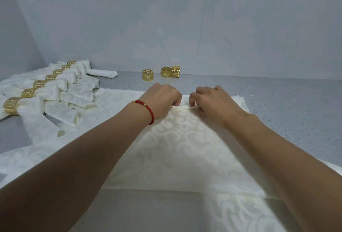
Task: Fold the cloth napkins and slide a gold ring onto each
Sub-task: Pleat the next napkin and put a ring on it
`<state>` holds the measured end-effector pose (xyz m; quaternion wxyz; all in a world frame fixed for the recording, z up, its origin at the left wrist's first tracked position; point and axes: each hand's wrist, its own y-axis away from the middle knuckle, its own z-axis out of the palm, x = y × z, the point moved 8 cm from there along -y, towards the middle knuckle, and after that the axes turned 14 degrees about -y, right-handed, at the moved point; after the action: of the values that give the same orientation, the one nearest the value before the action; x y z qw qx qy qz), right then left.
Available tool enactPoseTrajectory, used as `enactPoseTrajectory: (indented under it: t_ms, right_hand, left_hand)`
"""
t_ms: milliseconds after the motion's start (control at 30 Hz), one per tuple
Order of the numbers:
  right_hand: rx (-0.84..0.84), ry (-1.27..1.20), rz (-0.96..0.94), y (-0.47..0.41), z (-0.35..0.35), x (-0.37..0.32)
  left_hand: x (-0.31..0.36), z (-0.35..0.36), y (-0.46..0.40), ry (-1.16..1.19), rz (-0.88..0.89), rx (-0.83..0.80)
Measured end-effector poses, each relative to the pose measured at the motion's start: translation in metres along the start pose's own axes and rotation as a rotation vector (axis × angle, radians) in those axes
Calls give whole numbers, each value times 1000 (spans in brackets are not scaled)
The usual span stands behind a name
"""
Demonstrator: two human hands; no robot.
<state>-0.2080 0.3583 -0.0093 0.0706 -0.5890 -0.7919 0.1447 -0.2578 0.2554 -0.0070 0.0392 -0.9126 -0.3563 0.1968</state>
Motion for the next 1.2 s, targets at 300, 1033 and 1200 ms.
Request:
enactPoseTrajectory:
  t_ms: [300, 1033, 1200]
  right_hand:
    - [226, -469, 237, 28, 4, 29]
    - [177, -331, 220, 35, -3, 24]
    - [80, -195, 173, 35, -4, 16]
  left_hand:
    - [-19, 9, 35, 305, -457, 249]
    - [2, 2, 38, -10, -154, 161]
    - [-14, 5, 47, 286, -321, 179]
